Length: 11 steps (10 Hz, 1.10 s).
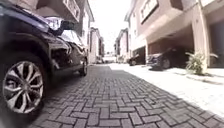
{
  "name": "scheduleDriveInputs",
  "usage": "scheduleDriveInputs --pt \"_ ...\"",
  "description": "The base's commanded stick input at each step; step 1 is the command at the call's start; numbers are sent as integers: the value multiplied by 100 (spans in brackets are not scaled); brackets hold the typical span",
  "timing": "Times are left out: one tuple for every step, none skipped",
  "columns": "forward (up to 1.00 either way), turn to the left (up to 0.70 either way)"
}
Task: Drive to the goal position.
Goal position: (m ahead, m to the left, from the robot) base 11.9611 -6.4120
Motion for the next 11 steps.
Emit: scheduleDriveInputs --pt "50 0" --pt "50 0" --pt "50 0" --pt "50 0" --pt "50 0" --pt "50 0" --pt "50 0" --pt "50 0" --pt "50 0" --pt "50 0" --pt "50 0"
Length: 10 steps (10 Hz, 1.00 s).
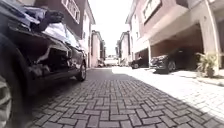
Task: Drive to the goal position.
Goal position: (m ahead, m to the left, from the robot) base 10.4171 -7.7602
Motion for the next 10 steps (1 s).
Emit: scheduleDriveInputs --pt "50 0" --pt "50 0" --pt "50 0" --pt "50 0" --pt "50 0" --pt "50 0" --pt "50 0" --pt "50 0" --pt "50 0" --pt "50 0"
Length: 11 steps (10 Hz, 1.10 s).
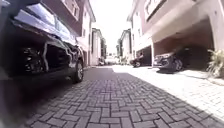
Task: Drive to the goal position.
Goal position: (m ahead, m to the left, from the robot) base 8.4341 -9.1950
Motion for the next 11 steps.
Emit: scheduleDriveInputs --pt "50 0" --pt "50 0" --pt "50 0" --pt "50 0" --pt "50 0" --pt "50 0" --pt "50 0" --pt "50 0" --pt "50 0" --pt "50 0" --pt "50 0"
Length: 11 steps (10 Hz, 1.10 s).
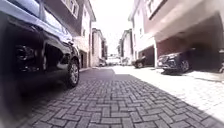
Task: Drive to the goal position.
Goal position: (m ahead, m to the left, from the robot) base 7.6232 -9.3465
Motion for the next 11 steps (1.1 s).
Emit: scheduleDriveInputs --pt "50 0" --pt "50 0" --pt "50 0" --pt "50 0" --pt "50 0" --pt "50 0" --pt "50 0" --pt "50 0" --pt "50 0" --pt "50 0" --pt "50 0"
